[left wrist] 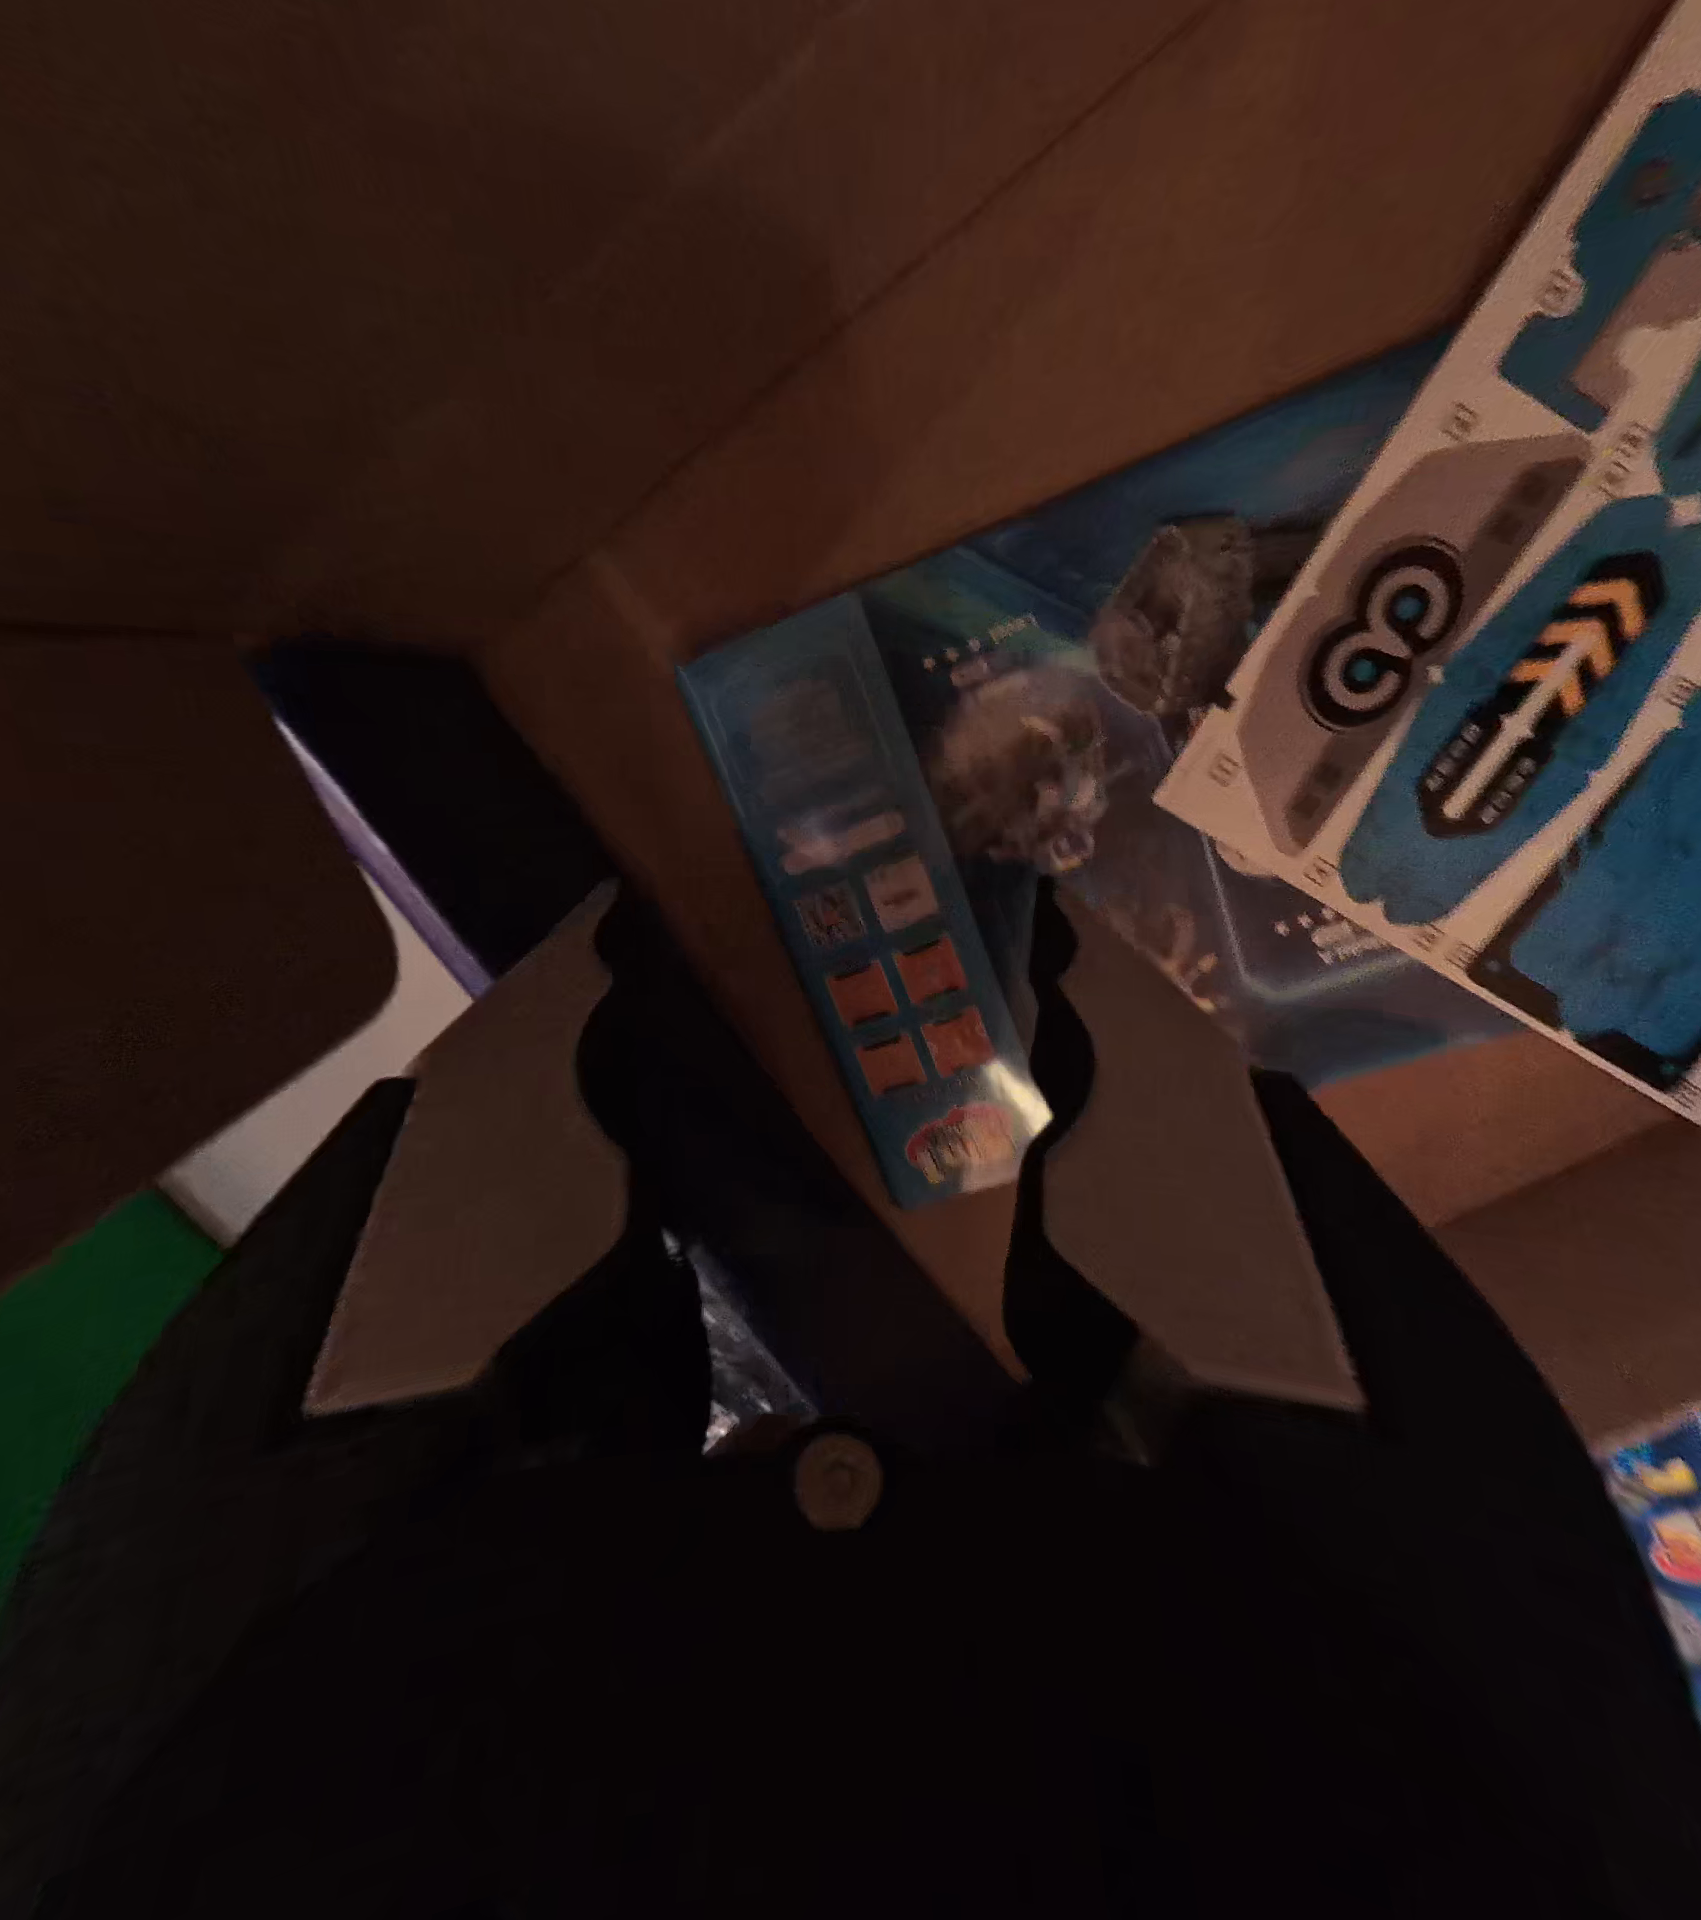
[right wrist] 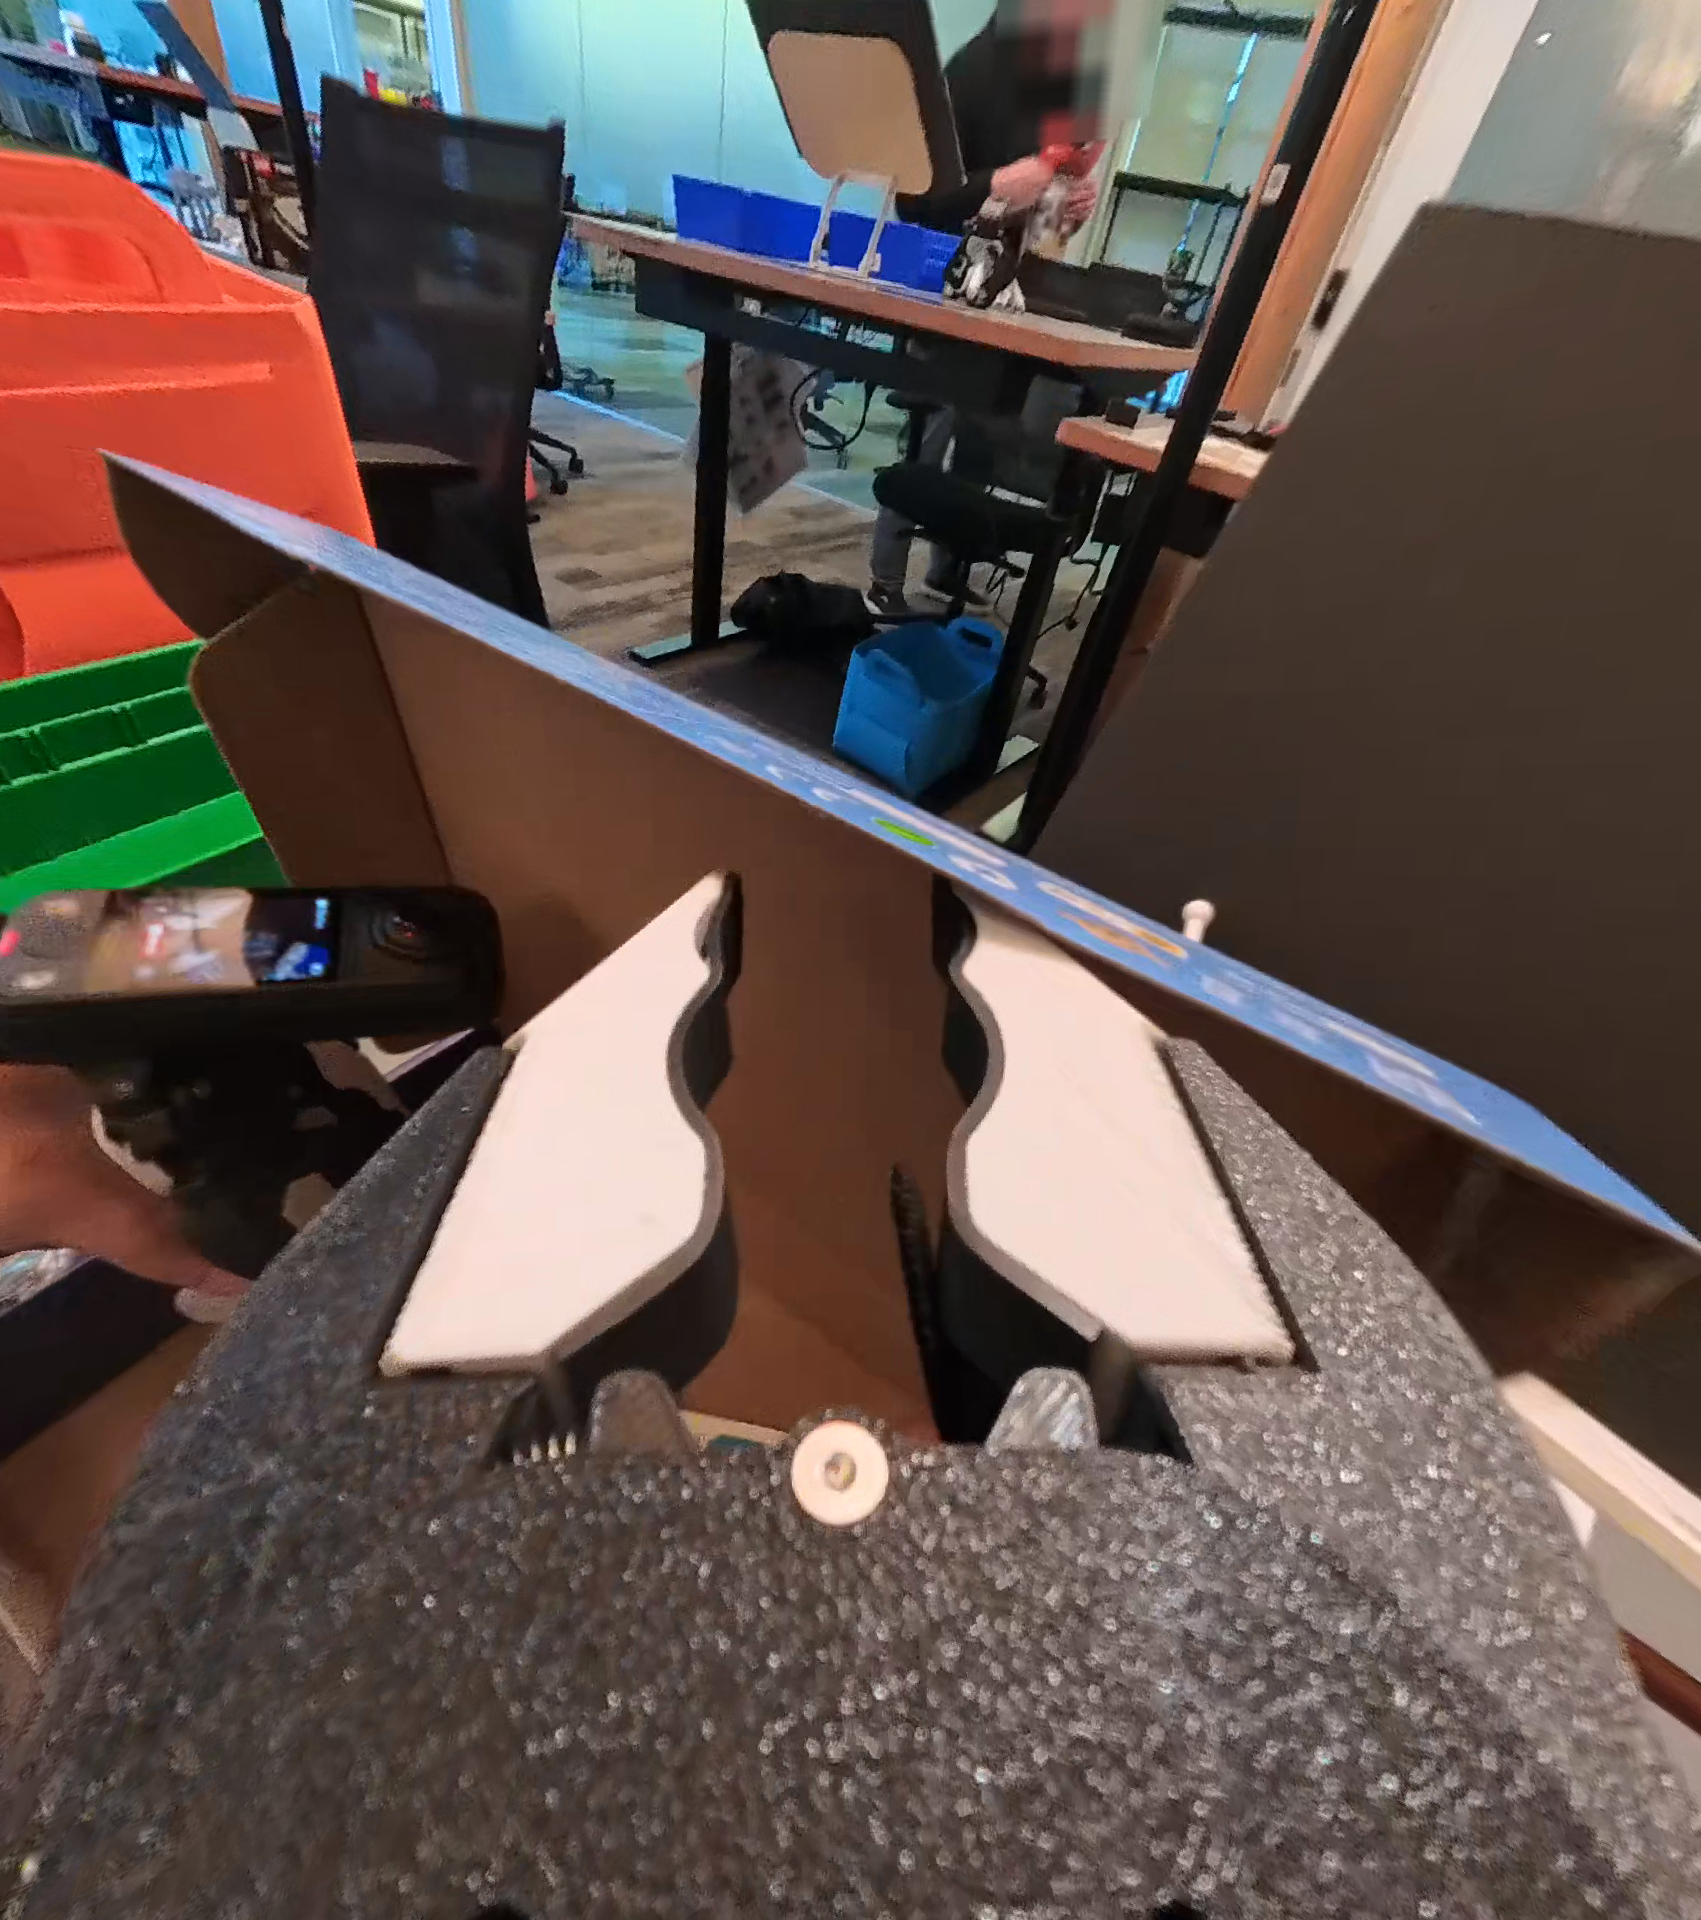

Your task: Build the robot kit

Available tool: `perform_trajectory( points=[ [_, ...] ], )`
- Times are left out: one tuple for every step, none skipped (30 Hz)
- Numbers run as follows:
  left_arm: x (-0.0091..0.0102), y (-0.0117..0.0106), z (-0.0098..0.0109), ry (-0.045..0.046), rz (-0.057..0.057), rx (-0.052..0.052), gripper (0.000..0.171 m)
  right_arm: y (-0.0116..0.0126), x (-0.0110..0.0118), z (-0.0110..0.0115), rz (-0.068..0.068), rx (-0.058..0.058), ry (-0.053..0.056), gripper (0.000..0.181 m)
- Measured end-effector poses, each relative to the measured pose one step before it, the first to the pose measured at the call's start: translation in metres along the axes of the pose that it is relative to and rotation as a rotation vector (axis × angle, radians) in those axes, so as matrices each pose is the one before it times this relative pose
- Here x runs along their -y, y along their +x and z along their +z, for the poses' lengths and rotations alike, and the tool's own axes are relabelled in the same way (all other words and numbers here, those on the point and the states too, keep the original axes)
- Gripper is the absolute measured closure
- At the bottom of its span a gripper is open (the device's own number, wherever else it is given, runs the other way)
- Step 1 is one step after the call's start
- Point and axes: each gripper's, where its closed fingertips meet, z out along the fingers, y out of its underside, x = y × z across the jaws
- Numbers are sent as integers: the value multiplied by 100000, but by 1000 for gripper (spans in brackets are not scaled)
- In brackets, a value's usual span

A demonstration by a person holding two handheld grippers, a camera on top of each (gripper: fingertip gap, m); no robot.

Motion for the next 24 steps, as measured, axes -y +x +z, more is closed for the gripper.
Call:
perform_trajectory(
  points=[
    [199,-228,284,-1169,-61,2087,94,275,181,-365,209,-21,1013,146],
    [223,-194,181,-213,-556,2570,89,155,-63,-199,1077,1268,-394,146],
    [84,-143,151,92,-195,3336,88,125,-143,-127,1567,1383,-715,147],
    [-27,58,129,488,2635,3997,90,236,-12,-101,1360,348,413,147],
    [261,346,-172,2778,3148,2496,97,157,23,-92,1014,498,872,148],
    [18,700,-139,941,2956,362,112,32,-40,-30,1111,1070,170,149],
    [-46,915,-71,90,2259,-1479,129,-57,-51,20,1021,1230,-209,149],
    [23,700,18,237,660,-1439,142,-46,-2,12,319,745,-138,149],
    [69,731,102,564,-1130,-3780,156,-42,17,-40,-357,363,-66,149],
    [25,721,84,-346,-4191,-6321,171,-12,2,-66,-482,13,-248,149],
    [-1,75,6,-1194,-3962,-3303,171,-52,-46,-93,-575,199,-610,149],
    [-104,-250,-67,-1837,-1057,-626,166,-125,-79,-127,-819,562,-690,149],
    [-179,-652,-168,-1917,408,2890,150,-111,-70,-124,-920,575,-539,149],
    [-352,-373,-204,-2379,1367,1385,137,-25,-85,-100,-695,327,-554,149],
    [-171,-67,-210,-1137,248,-258,129,-67,-155,-33,-516,776,-846,149],
    [144,-283,-183,546,-349,1322,127,-136,-244,14,-779,1278,-1154,149],
    [220,-598,-97,719,-780,3047,127,-42,-298,83,-989,736,-1210,149],
    [148,-499,131,-102,-1338,1946,126,-54,-415,126,-853,894,-1556,149],
    [55,-294,379,-775,-2121,75,123,-271,-479,168,-572,2057,-1807,146],
    [89,142,369,-227,-2335,-3314,124,-401,-437,187,-387,2646,-1581,139],
    [187,270,173,439,-3885,-4694,124,-192,-151,154,-764,949,-262,129],
    [57,175,86,-161,-2391,-4107,127,363,423,1,-658,-2916,2734,121],
    [38,-36,2,58,-138,-1661,127,217,642,-147,154,-2001,3623,123],
    [-6,30,-29,-424,-106,-1170,127,-84,616,-98,1020,-6,2800,121]
  ],
)
